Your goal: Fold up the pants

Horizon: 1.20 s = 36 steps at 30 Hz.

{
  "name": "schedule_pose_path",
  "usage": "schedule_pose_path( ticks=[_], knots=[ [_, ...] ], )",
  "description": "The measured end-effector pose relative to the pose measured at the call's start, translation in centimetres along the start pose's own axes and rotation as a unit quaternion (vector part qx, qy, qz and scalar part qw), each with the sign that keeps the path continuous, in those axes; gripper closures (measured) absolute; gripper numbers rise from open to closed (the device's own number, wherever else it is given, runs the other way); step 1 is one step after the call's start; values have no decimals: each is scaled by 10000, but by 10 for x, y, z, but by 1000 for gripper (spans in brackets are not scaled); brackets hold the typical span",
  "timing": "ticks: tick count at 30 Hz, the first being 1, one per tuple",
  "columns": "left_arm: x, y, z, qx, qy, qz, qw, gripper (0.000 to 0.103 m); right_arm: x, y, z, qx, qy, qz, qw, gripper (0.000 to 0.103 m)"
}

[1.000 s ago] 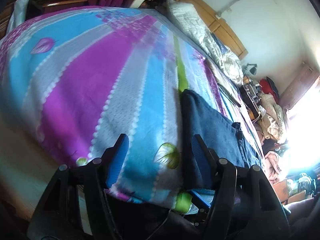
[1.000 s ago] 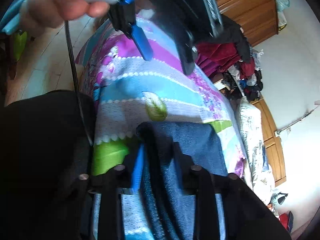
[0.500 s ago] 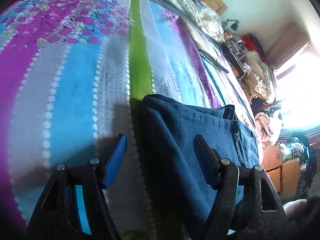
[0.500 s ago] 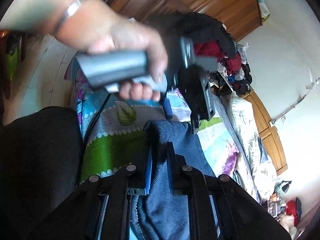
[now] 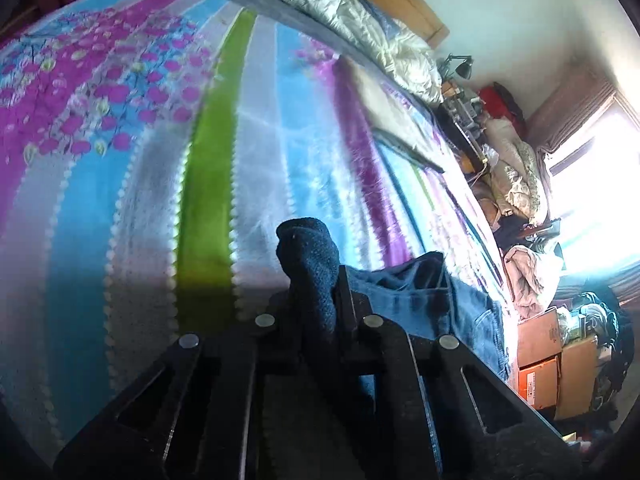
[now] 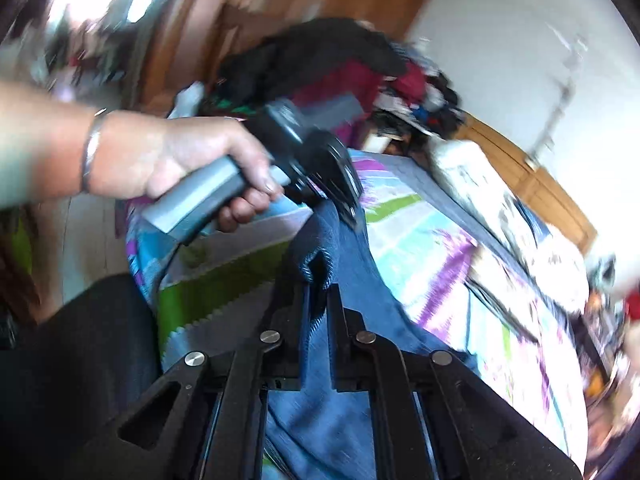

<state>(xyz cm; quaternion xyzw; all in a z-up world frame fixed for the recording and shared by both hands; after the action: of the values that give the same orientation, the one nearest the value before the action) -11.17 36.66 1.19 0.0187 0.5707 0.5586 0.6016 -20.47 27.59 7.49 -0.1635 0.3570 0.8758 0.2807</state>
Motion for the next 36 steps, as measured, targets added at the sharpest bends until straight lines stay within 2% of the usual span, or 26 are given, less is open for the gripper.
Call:
schedule_pose_path(
  ticks=[4, 5, 7, 10, 11, 14, 17, 19, 20, 21, 22, 23, 24, 25, 26, 27, 29, 30, 31, 32, 33, 34, 35, 36],
  knots=[
    [-92, 2, 9, -248, -280, -185, 9991, 91, -75, 43, -36, -17, -1085, -462, 9930, 102],
    [-128, -5, 3, -214, -407, -282, 9985, 91, -94, 55, -52, 20, -1379, -603, 9886, 102],
    [-186, -26, -11, -118, -721, -365, 9967, 91, -136, 73, -92, 214, -1941, -918, 9764, 102],
    [-258, -65, -45, 177, -998, -633, 9928, 91, -176, 109, -159, 529, -2555, -1507, 9535, 102],
    [-283, -81, -60, 323, -1076, -741, 9909, 91, -187, 121, -181, 596, -2832, -1630, 9432, 102],
    [-352, -129, -112, 797, -1293, -986, 9835, 91, -214, 168, -249, 753, -3708, -2131, 9008, 102],
    [-413, -180, -177, 1289, -1815, -1147, 9681, 87, -225, 206, -314, 1021, -4335, -2622, 8561, 101],
    [-429, -221, -214, 1520, -2434, -893, 9538, 75, -219, 214, -358, 1317, -4810, -2673, 8245, 101],
    [-419, -255, -237, 1813, -2707, -346, 9448, 74, -212, 215, -378, 1539, -5019, -2629, 8095, 101],
    [-404, -269, -249, 2061, -2735, -54, 9395, 77, -203, 218, -399, 1849, -5194, -2550, 7944, 99],
    [-391, -278, -258, 2324, -2606, 78, 9370, 75, -194, 221, -413, 2005, -5337, -2509, 7823, 95],
    [-383, -278, -262, 2480, -2335, -30, 9402, 75, -188, 230, -424, 2015, -5469, -2542, 7718, 92],
    [-380, -269, -255, 2324, -2069, -232, 9501, 75, -183, 239, -432, 1990, -5544, -2662, 7630, 80],
    [-379, -259, -247, 2195, -1913, -439, 9556, 74, -181, 248, -439, 1975, -5561, -2807, 7569, 68],
    [-377, -245, -234, 2044, -1817, -649, 9597, 69, -186, 253, -442, 1950, -5547, -2894, 7553, 67],
    [-377, -236, -224, 1906, -1821, -743, 9618, 62, -193, 253, -440, 1884, -5480, -2886, 7622, 67],
    [-380, -217, -200, 1539, -1923, -907, 9649, 51, -224, 248, -426, 1613, -5303, -2779, 7846, 66],
    [-383, -203, -187, 1393, -1962, -1137, 9639, 45, -243, 238, -411, 1357, -5173, -2698, 8007, 62],
    [-389, -197, -183, 1323, -1995, -1206, 9634, 42, -263, 229, -398, 1065, -5091, -2549, 8152, 47],
    [-393, -192, -176, 1201, -2076, -1216, 9632, 40, -283, 217, -385, 806, -5057, -2322, 8269, 37],
    [-394, -186, -170, 1077, -2203, -1144, 9627, 37, -301, 205, -374, 624, -5067, -2102, 8338, 20],
    [-392, -181, -166, 1000, -2322, -1058, 9617, 36, -315, 191, -363, 496, -5079, -1830, 8403, 11],
    [-384, -179, -162, 927, -2433, -931, 9610, 36, -327, 168, -355, 429, -5096, -1420, 8475, 10],
    [-372, -177, -161, 847, -2503, -772, 9614, 35, -337, 149, -356, 573, -5148, -1198, 8469, 11]
  ],
)
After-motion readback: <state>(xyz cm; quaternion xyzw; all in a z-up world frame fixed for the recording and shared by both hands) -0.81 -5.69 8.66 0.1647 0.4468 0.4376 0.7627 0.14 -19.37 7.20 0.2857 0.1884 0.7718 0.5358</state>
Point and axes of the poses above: each gripper's, at about its wrist camera, not at the fingertips, and y roughly against the way its jaws point, x to its left, z to its top, the point moved 10 cm from there along -y, roughly the way its jaws point, and after that the axes turned 9 degrees about y, right-handed, at the moved point
